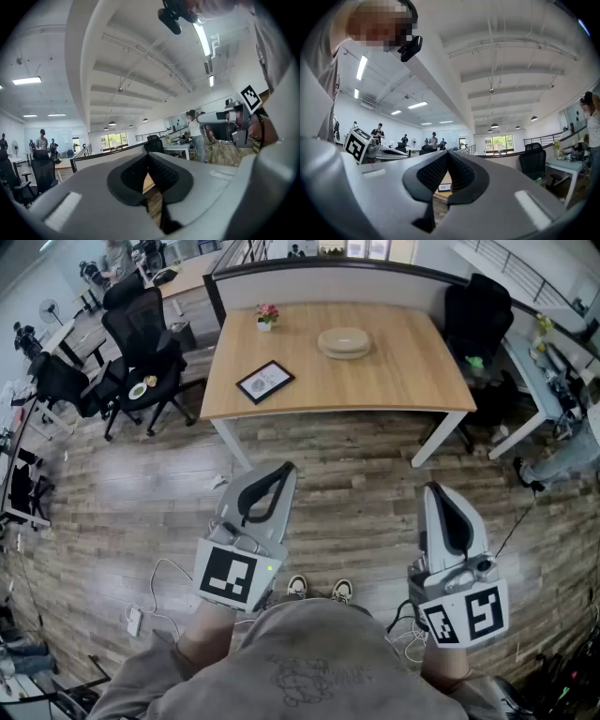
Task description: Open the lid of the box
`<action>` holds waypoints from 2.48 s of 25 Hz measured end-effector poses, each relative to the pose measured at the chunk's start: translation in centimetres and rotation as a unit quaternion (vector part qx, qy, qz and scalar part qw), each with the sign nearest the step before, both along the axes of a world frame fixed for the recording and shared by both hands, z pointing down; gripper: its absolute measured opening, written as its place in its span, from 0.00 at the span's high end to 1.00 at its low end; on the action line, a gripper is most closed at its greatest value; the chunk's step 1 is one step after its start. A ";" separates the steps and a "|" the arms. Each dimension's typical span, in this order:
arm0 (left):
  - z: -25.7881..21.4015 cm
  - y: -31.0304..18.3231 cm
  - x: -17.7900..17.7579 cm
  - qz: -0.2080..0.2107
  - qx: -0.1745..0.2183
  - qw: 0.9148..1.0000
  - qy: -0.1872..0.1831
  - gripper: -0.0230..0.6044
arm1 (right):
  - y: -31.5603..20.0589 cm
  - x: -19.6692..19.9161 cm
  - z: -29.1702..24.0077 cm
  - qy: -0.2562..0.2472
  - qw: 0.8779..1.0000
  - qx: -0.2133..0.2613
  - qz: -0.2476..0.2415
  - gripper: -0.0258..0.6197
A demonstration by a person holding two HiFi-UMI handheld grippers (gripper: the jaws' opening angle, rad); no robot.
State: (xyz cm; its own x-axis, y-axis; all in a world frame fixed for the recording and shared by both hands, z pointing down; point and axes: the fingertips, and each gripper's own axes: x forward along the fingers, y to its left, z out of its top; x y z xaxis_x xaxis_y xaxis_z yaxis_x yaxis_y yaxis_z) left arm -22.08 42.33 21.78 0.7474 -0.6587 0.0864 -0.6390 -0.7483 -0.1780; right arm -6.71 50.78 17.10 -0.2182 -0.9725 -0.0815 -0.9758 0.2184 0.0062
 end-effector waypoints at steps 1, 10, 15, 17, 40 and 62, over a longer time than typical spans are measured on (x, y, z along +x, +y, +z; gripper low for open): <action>0.1 0.0 0.1 0.000 -0.001 1.000 0.000 0.96 | 0.1 0.1 0.0 0.004 1.000 0.001 0.000 0.94; 0.3 0.3 1.6 -0.007 0.001 1.000 -0.004 0.96 | 0.2 1.9 1.0 0.010 1.000 -0.012 0.010 0.94; 0.7 0.7 3.2 -0.011 -0.002 1.000 0.001 0.60 | 0.4 4.1 1.6 0.017 0.999 -0.008 0.029 0.84; 0.8 0.7 4.0 -0.015 0.003 1.000 -0.002 0.50 | 0.4 5.4 1.9 0.012 0.999 -0.012 0.038 0.64; 2.5 -1.4 11.2 -0.019 0.024 0.999 -0.020 0.50 | -1.7 13.3 4.0 0.007 1.000 -0.005 0.029 0.63; 3.9 -31.0 11.8 -0.010 -0.011 0.999 -0.032 0.50 | -31.6 13.7 5.2 0.021 0.998 -0.056 0.018 0.63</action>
